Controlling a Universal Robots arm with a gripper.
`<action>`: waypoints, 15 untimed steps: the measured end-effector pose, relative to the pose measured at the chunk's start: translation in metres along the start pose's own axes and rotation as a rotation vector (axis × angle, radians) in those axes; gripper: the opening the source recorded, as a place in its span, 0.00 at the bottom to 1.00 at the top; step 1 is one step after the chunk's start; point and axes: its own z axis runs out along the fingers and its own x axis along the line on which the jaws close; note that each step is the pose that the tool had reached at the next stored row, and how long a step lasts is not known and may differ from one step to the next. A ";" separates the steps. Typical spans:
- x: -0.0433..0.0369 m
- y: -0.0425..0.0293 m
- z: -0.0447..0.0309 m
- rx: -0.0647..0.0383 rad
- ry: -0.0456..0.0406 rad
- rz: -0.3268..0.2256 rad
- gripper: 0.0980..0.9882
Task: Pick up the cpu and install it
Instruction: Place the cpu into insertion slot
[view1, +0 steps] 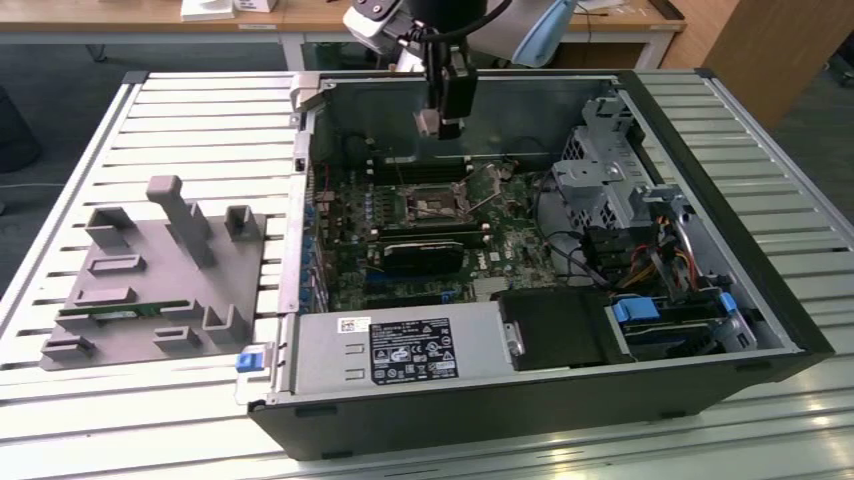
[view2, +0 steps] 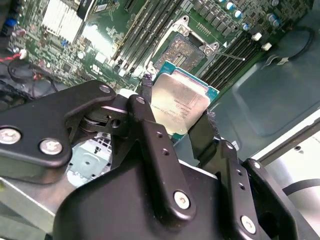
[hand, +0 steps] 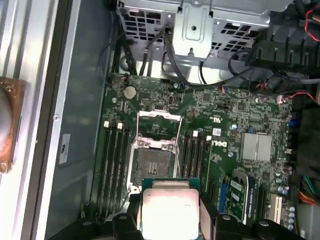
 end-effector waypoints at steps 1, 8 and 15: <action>0.0000 0.0000 0.0004 0.000 -0.0010 0.014 0.50; 0.0002 -0.0003 0.0044 0.000 -0.0107 0.078 0.50; 0.0068 0.0072 0.0161 0.000 -0.0120 0.078 0.50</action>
